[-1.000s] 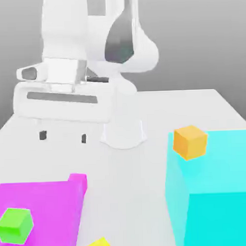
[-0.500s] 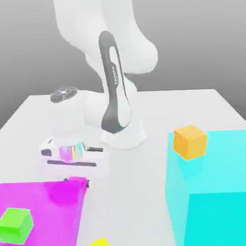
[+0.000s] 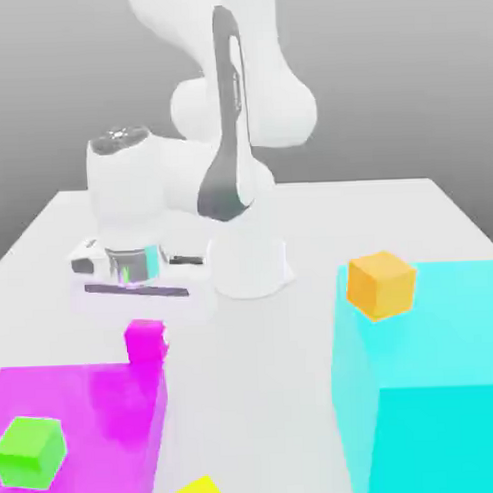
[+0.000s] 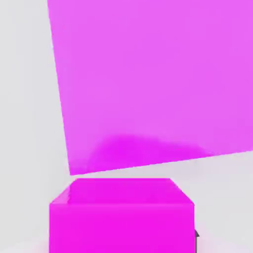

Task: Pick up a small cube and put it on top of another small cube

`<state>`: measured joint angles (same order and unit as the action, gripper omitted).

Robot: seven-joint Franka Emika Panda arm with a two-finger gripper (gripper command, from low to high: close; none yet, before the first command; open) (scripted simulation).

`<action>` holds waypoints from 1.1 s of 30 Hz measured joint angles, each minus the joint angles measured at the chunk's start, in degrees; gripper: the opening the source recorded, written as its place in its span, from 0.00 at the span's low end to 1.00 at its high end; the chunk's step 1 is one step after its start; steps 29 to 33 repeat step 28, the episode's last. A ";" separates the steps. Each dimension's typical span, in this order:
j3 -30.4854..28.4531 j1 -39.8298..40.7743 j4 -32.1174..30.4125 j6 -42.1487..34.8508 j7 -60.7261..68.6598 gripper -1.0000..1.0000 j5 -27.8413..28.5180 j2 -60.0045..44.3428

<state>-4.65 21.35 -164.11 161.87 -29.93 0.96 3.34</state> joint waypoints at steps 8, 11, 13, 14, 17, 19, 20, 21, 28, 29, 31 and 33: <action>0.56 -0.22 16.42 -11.99 -10.35 0.00 -2.54 -4.10; 0.60 -0.08 22.66 -16.48 -15.01 0.00 -2.52 -5.74; 0.52 -0.17 26.81 -19.48 -18.23 0.00 -2.36 -6.83; 0.48 -0.22 28.89 -20.97 -19.88 0.00 -2.25 -7.38; -0.34 -0.94 35.16 -25.43 -25.87 0.00 -2.15 -9.56; -0.89 -1.29 37.39 -26.49 -29.48 0.00 -2.44 -11.51; -0.92 -1.30 37.42 -25.20 -30.15 0.00 -2.72 -13.09; -0.79 -1.17 37.20 -23.31 -30.37 0.00 -3.00 -14.89; -0.67 -1.06 36.60 -19.65 -30.37 1.00 -3.47 -18.06; -0.67 -1.06 36.60 -19.65 -30.37 1.00 -3.47 -18.06; -0.67 -1.06 36.60 -19.65 -30.37 1.00 -3.47 -18.06; -0.67 -1.06 36.60 -19.65 -30.37 1.00 -3.47 -18.06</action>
